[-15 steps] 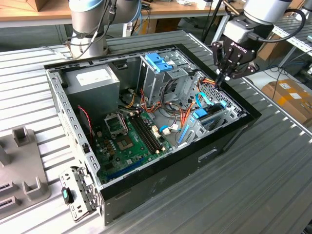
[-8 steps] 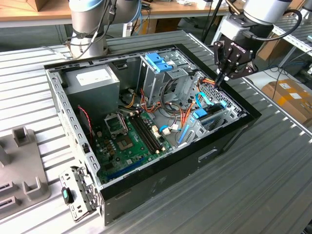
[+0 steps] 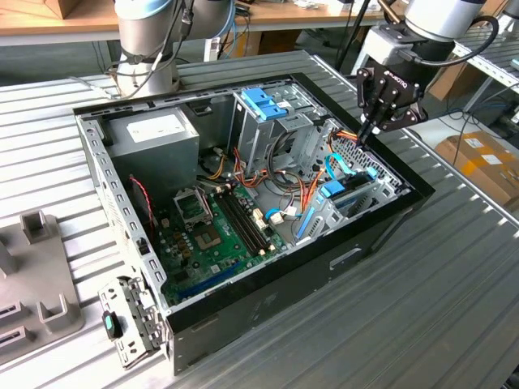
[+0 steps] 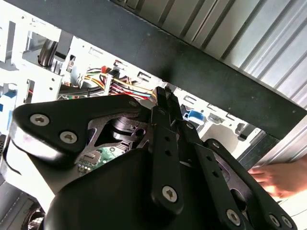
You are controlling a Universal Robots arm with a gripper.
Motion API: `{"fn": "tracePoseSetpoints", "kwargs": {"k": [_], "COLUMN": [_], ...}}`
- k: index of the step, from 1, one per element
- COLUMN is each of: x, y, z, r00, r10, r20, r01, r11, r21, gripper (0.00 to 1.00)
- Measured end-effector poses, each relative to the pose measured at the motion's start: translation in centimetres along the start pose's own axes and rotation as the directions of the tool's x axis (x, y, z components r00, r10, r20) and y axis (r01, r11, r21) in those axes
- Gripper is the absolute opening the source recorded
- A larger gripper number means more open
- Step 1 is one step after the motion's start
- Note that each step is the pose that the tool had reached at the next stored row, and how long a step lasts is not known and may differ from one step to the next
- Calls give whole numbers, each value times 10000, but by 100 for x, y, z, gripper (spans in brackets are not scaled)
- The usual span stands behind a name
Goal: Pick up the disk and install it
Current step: 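Insert the second disk wire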
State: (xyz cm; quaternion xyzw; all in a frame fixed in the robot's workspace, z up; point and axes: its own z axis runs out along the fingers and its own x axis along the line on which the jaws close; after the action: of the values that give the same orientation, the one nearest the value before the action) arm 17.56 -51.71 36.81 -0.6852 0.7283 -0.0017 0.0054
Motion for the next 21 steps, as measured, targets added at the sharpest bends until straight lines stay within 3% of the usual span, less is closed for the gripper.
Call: {"fn": "tracePoseSetpoints", "kwargs": {"k": [7,21], "x": [6,16], "y": [105,120], "z": [-1,6], "r00": [10000,10000], "r10": [4,4], "r20": [-2,-3], "r01": [-4,-4], "r11": [10000,10000], "r21": [0,0], "gripper": [16,16]}}
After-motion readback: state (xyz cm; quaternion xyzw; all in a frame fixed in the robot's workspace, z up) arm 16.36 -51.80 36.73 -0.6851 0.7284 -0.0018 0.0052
